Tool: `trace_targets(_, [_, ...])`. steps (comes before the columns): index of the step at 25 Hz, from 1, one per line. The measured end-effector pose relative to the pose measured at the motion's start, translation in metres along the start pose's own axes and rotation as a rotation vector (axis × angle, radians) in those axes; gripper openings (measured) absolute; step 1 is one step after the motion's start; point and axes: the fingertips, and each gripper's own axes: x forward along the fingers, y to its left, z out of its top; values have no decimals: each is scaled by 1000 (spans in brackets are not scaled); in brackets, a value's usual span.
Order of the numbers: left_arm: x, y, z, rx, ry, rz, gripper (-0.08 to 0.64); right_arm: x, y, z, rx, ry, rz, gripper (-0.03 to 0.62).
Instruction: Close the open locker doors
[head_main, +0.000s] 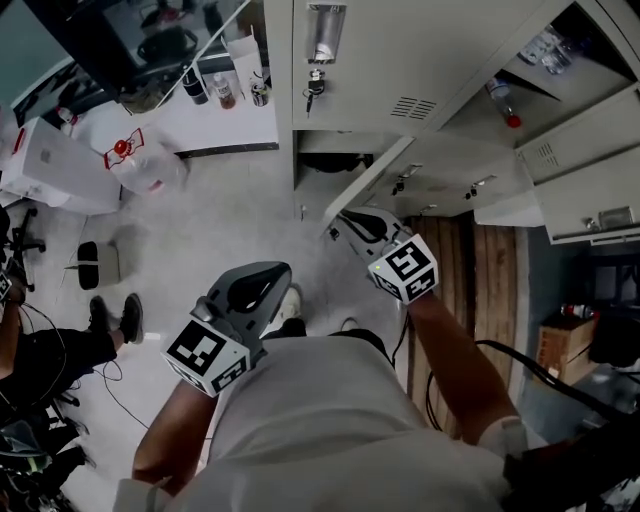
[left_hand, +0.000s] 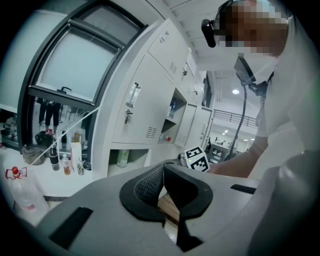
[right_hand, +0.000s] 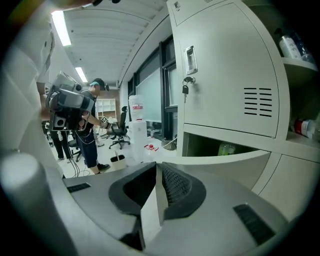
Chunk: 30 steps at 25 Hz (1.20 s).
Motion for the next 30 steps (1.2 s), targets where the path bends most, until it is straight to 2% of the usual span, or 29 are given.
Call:
trace_targets(14, [-21, 32, 11, 22, -15, -16, 12, 46, -20, 19, 27, -10, -62, 41])
trace_targets(24, [-32, 59, 13, 6, -13, 3, 12, 81, -47, 33, 74, -32, -118, 41])
trace_targets(30, [-35, 75, 16, 2, -21, 9, 12, 94, -64, 41, 70, -29, -148, 41])
